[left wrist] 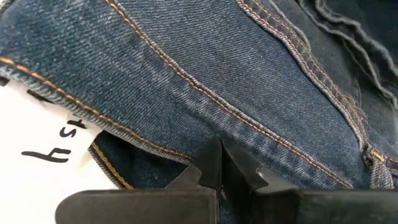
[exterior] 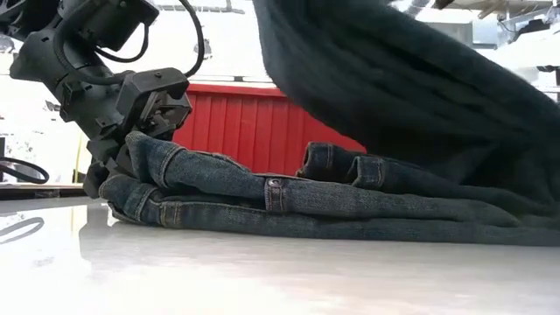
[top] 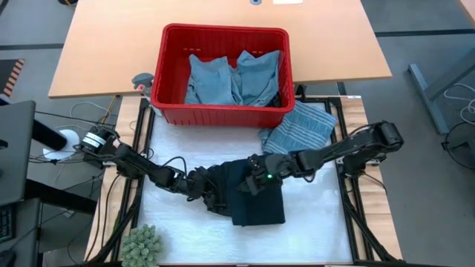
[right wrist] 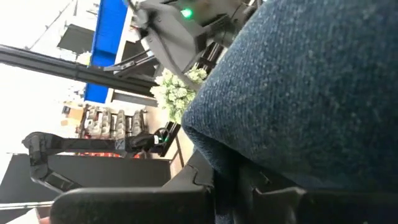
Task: Fold Laundry from Bin
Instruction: Fold the black pants
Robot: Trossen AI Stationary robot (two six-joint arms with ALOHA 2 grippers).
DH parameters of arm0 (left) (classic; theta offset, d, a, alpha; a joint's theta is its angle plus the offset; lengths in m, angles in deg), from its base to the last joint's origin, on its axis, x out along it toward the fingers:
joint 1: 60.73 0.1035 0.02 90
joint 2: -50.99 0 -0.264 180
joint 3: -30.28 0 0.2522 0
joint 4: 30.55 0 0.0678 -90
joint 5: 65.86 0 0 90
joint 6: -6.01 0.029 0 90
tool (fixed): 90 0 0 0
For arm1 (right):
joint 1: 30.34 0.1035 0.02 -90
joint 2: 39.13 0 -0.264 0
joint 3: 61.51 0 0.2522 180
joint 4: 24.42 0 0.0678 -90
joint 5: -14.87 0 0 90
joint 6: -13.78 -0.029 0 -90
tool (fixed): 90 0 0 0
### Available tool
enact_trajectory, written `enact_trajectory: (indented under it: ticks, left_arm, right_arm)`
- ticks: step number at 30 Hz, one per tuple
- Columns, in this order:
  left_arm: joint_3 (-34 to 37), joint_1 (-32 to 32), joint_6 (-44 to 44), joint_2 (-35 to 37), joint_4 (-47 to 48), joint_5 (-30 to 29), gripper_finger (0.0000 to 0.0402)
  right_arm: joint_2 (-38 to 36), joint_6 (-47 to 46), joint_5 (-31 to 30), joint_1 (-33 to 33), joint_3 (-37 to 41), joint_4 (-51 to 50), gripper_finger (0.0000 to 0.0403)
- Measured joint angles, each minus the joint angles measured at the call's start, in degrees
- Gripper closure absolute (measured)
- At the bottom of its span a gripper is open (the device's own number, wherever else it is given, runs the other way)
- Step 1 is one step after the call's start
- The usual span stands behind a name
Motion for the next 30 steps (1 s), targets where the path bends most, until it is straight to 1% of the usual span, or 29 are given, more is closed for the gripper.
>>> enact_trajectory:
  ticks: [5, 12, 16, 25, 27, 30]
  left_arm:
    - [0.0, 0.0, 0.0, 0.0, -0.15, -0.06, 0.0401]
    - [0.04, 0.02, 0.1, -0.04, -0.46, -0.28, 0.0401]
    - [0.04, 0.23, 0.56, -0.04, -0.56, -0.3, 0.0401]
    - [0.07, 0.26, 0.34, -0.07, -0.96, -1.1, 0.0401]
    - [0.06, 0.26, 0.3, -0.07, -0.99, -1.22, 0.0401]
    - [0.07, 0.28, 0.18, -0.07, -1.07, -1.32, 0.0401]
  right_arm:
    - [4.9, -0.02, 4.76, -2.22, 0.0, 6.4, 0.0362]
    - [8.96, 1.32, 6.11, -5.05, 0.0, 8.49, 0.0362]
    - [12.38, 0.21, 9.54, -7.32, -0.01, 13.16, 0.0362]
    - [16.85, -0.49, 9.99, -8.36, -0.12, 13.53, 0.0361]
    - [16.9, -0.48, 9.73, -8.43, -0.12, 12.78, 0.0344]
    - [16.9, -0.22, 8.61, -8.75, -0.12, 13.07, 0.0301]
